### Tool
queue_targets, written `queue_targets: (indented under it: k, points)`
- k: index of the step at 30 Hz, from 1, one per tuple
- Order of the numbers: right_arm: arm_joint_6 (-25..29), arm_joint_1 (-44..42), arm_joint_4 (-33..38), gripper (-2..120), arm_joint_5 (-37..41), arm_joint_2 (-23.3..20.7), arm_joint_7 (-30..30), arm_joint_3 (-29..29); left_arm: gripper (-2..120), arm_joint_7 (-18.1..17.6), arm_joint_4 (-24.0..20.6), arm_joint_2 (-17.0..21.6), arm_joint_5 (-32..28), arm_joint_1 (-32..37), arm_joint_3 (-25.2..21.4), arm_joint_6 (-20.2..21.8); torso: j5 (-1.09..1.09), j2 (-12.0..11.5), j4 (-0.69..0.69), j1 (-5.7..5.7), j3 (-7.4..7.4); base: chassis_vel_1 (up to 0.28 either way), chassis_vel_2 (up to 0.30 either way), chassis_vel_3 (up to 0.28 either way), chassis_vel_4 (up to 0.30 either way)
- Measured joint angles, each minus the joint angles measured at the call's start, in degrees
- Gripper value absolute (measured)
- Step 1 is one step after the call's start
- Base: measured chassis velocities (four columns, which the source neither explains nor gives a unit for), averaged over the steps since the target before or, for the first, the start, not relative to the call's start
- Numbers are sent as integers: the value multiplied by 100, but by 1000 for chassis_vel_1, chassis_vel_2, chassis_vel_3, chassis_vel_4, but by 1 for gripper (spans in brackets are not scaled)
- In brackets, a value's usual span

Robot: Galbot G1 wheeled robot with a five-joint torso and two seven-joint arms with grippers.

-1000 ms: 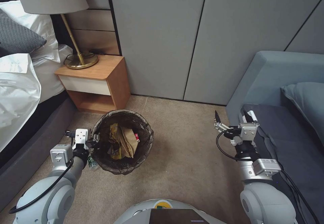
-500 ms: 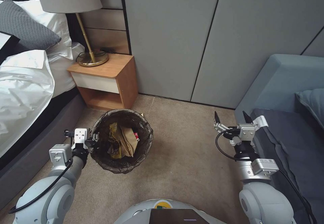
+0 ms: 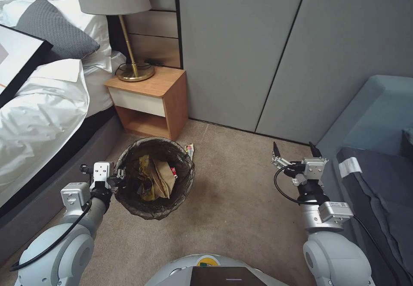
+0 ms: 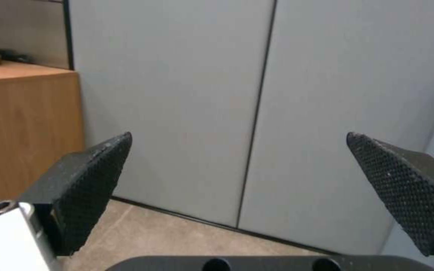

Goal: Pick up the trash bin, then pick up the garbage from the floor and place it into the trash bin.

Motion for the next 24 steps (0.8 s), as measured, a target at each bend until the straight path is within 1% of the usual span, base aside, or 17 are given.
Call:
queue_targets:
  k: [24]
  points:
    - [-6,-18,-4,100,-5,26,-4,-57,2,-23,0,-1,-5,35,2,-12,1,0,0,0,0,47,47,47,52]
